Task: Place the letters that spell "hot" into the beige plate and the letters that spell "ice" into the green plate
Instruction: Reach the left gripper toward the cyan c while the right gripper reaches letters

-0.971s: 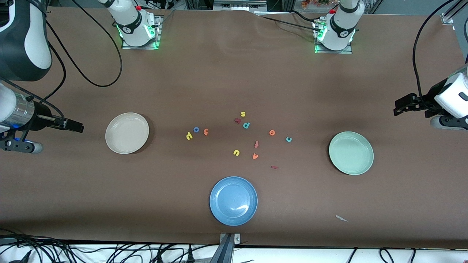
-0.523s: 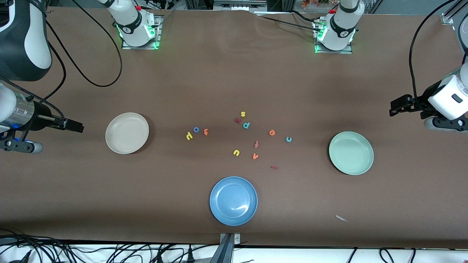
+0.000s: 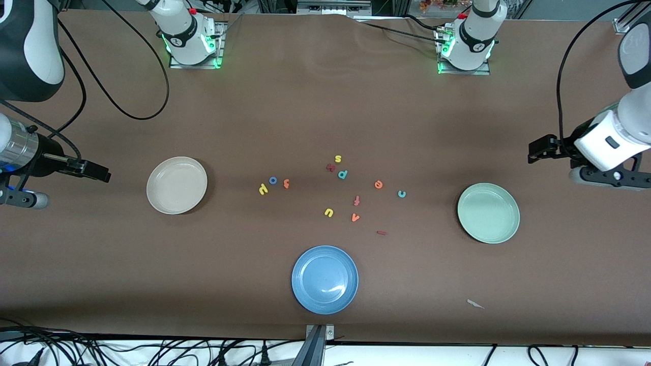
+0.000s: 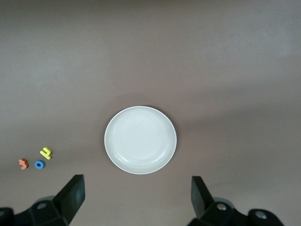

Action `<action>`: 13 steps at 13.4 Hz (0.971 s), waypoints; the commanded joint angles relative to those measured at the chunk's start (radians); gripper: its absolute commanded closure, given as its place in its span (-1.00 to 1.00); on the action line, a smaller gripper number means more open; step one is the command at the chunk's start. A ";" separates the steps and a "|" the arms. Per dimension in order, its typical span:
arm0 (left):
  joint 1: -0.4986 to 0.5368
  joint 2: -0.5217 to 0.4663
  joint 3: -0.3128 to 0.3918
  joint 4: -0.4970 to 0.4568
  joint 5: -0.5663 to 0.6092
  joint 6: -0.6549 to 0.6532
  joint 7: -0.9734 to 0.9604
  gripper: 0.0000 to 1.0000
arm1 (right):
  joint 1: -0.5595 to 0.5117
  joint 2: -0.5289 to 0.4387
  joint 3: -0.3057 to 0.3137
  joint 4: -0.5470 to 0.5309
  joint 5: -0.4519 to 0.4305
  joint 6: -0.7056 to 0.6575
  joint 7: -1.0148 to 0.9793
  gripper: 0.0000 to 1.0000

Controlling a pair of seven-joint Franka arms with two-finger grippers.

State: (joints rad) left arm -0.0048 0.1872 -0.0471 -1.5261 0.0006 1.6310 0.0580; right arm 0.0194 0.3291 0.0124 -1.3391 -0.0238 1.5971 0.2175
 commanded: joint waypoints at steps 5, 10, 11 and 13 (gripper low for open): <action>-0.083 0.024 0.001 -0.040 0.033 0.068 -0.108 -1.00 | 0.007 -0.009 0.001 -0.005 0.010 -0.012 0.008 -1.00; -0.138 0.028 0.001 -0.123 0.026 0.168 -0.174 -1.00 | 0.014 -0.007 0.001 -0.005 0.010 -0.008 0.009 -1.00; -0.148 0.028 0.001 -0.147 0.026 0.199 -0.197 -1.00 | 0.014 -0.005 0.001 -0.006 0.010 -0.008 0.009 -1.00; -0.170 0.029 0.001 -0.186 0.024 0.248 -0.227 -1.00 | 0.023 -0.004 0.003 -0.012 0.010 -0.006 0.009 -1.00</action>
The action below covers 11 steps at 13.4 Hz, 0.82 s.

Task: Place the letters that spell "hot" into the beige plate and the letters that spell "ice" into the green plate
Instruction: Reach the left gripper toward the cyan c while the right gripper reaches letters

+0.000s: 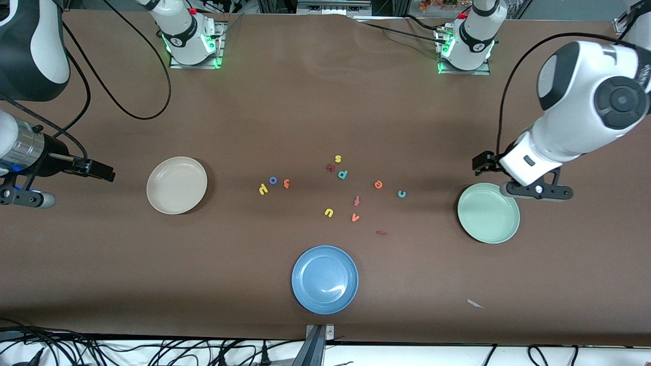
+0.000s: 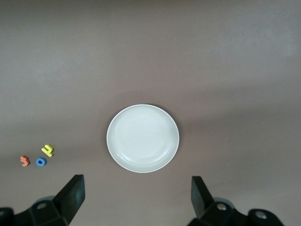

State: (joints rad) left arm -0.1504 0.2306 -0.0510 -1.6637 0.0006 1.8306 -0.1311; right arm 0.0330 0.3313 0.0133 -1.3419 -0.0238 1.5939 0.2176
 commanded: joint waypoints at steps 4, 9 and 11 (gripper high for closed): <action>-0.038 0.006 -0.035 -0.106 0.024 0.148 -0.110 -1.00 | 0.015 -0.001 0.002 -0.013 0.013 0.001 0.009 -1.00; -0.038 0.055 -0.090 -0.172 0.025 0.286 -0.202 -1.00 | 0.054 0.015 0.002 -0.016 0.018 0.017 0.011 -1.00; -0.038 0.076 -0.104 -0.185 0.025 0.318 -0.206 -1.00 | 0.085 0.020 0.002 -0.016 0.018 0.031 0.026 -1.00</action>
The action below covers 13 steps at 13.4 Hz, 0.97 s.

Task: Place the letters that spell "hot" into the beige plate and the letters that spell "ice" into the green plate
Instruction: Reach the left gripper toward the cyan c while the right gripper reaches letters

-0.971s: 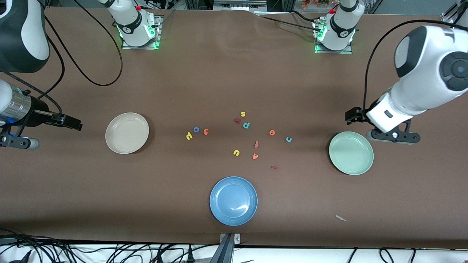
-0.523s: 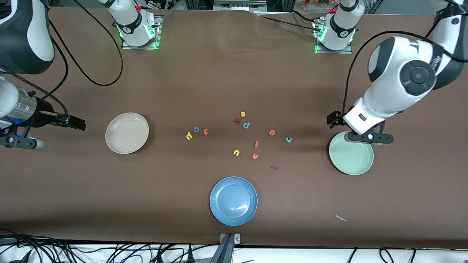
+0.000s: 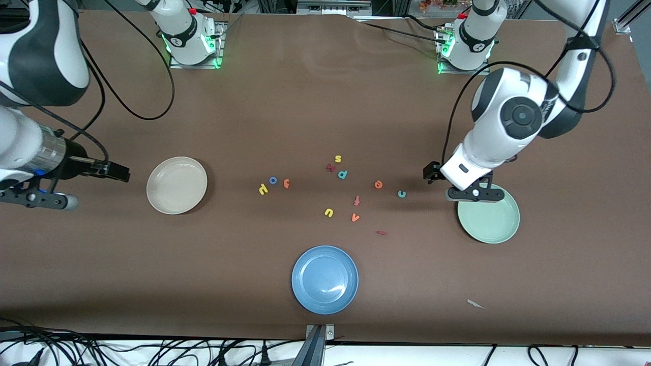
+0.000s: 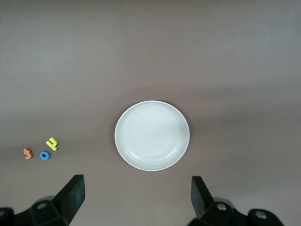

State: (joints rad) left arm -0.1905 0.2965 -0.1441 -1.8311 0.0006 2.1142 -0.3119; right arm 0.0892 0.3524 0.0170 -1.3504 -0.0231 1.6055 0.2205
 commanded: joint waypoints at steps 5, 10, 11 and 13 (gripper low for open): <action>-0.035 0.061 -0.011 -0.086 0.029 0.193 -0.045 -1.00 | 0.115 0.057 -0.002 -0.009 0.020 0.066 0.102 -1.00; -0.084 0.154 -0.009 -0.109 0.038 0.322 -0.073 -1.00 | 0.223 0.180 -0.002 -0.012 0.020 0.183 0.155 -1.00; -0.084 0.168 -0.009 -0.125 0.041 0.355 -0.073 -1.00 | 0.246 0.192 -0.002 -0.012 0.022 0.195 0.157 -1.00; -0.086 0.188 -0.009 -0.155 0.079 0.414 -0.073 -1.00 | 0.270 0.227 -0.002 -0.021 0.020 0.215 0.157 -1.00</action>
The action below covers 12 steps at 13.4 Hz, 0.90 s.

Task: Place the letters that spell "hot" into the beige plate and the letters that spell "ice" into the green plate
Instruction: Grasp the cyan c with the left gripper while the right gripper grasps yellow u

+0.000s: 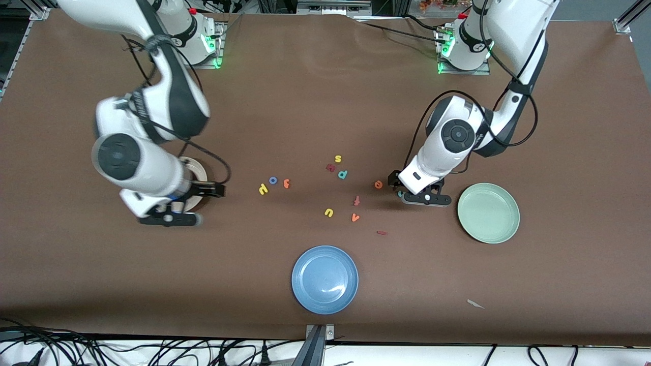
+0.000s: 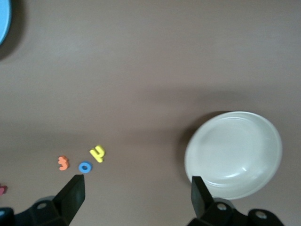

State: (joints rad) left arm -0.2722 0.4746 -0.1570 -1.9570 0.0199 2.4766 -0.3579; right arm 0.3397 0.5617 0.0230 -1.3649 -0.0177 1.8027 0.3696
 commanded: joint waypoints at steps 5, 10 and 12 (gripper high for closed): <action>-0.005 0.079 0.004 -0.029 0.115 0.099 -0.027 -1.00 | 0.044 0.029 -0.006 -0.114 0.016 0.137 0.006 -1.00; -0.016 0.098 0.004 -0.036 0.123 0.104 -0.030 -0.96 | 0.044 0.027 0.026 -0.224 0.016 0.271 0.006 -1.00; -0.024 0.099 0.004 -0.042 0.123 0.104 -0.036 -0.85 | 0.042 0.023 0.034 -0.272 0.019 0.329 0.006 -0.99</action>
State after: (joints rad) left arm -0.2834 0.5759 -0.1572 -1.9897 0.1093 2.5721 -0.3669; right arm 0.3838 0.6092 0.0486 -1.5689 -0.0175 2.0728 0.3757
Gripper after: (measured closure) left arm 0.022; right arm 0.000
